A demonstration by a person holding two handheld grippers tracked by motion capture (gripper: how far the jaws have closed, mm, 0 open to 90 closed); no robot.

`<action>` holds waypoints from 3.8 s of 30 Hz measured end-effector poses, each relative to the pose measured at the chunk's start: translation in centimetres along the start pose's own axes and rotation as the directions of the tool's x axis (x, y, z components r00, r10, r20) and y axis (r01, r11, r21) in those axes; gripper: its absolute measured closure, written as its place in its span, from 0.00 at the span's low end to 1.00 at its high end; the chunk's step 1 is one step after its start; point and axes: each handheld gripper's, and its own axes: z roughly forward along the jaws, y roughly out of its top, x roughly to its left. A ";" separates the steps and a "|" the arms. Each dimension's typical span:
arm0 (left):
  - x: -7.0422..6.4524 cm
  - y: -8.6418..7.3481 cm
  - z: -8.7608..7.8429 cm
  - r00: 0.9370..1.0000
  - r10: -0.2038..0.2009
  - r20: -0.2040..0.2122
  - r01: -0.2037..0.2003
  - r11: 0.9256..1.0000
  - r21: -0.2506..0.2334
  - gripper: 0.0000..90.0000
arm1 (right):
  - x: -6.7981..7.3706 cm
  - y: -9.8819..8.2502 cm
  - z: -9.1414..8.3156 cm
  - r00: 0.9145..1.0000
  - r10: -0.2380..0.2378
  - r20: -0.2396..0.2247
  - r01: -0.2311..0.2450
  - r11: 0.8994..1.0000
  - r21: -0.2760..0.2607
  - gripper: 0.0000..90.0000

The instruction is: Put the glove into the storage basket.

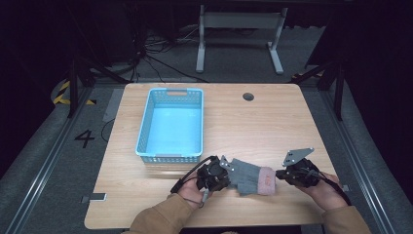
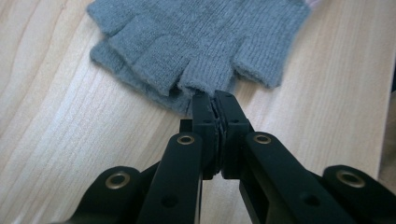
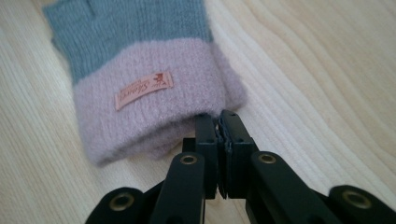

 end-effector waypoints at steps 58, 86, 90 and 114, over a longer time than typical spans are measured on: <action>-1.5 1.0 -1.8 0.998 -0.043 -0.038 0.037 0.987 -0.158 0.64 | -2.8 -0.7 -1.3 0.980 0.196 0.039 -0.190 0.973 -0.134 0.67; -1.7 3.1 3.2 0.995 -0.085 -0.042 0.074 0.975 -0.212 0.49 | -3.6 -1.0 -1.9 0.972 0.235 0.020 -0.228 0.958 -0.172 0.65; -1.7 3.1 3.8 0.998 -0.061 -0.019 0.056 0.974 -0.220 0.43 | -3.6 -1.1 -1.8 0.971 0.237 0.016 -0.231 0.957 -0.173 0.64; -1.6 3.2 5.4 0.996 -0.011 -0.092 -0.004 0.987 -0.162 0.23 | -3.4 -1.1 -1.5 0.972 0.234 0.004 -0.229 0.958 -0.172 0.60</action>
